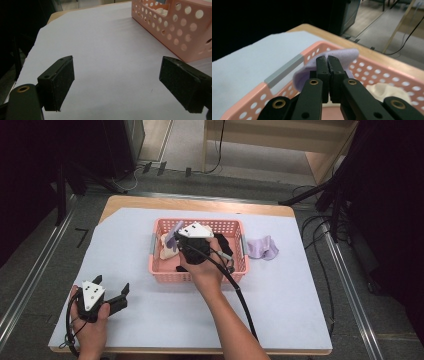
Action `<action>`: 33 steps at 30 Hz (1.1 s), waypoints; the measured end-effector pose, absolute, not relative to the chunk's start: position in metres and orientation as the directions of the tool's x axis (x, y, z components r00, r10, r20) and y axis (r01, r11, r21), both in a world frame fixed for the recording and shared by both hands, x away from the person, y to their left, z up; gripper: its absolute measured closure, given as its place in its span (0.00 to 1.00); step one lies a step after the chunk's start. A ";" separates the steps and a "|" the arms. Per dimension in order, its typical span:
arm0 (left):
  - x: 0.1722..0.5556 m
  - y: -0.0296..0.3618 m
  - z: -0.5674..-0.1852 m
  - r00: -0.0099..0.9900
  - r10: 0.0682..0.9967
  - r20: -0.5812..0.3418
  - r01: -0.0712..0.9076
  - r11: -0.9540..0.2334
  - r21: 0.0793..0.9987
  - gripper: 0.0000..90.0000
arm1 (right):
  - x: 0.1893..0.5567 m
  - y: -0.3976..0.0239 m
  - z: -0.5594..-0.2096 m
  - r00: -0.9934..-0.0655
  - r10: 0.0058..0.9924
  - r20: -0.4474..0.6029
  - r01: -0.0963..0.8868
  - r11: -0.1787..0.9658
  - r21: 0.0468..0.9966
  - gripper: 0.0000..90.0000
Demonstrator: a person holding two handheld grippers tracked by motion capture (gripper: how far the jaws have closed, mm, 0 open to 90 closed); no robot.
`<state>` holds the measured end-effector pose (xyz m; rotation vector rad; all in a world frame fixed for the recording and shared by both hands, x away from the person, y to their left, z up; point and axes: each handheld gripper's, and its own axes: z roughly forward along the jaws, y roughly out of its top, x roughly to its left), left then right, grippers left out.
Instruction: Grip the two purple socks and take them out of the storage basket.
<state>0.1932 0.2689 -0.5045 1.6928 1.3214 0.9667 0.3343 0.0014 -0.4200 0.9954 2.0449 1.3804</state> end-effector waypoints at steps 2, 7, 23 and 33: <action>0.193 0.269 -0.505 0.173 0.980 0.102 0.394 -0.164 0.905 0.15 | 0.335 -0.003 -0.417 -0.614 0.789 0.017 0.293 0.208 0.933 0.99; 0.193 0.270 -0.504 0.176 0.979 0.100 0.399 -0.164 0.902 0.15 | 0.337 -0.014 -0.415 -0.585 0.811 0.019 0.263 0.167 0.950 0.99; 0.193 0.270 -0.505 0.174 0.980 0.100 0.393 -0.163 0.905 0.15 | 0.339 -0.071 -0.396 -0.472 0.880 0.059 0.183 0.032 0.983 0.99; 0.193 0.271 -0.504 0.175 0.980 0.092 0.393 -0.155 0.906 0.15 | 0.342 -0.115 -0.389 -0.399 0.912 0.096 0.175 -0.027 0.984 0.99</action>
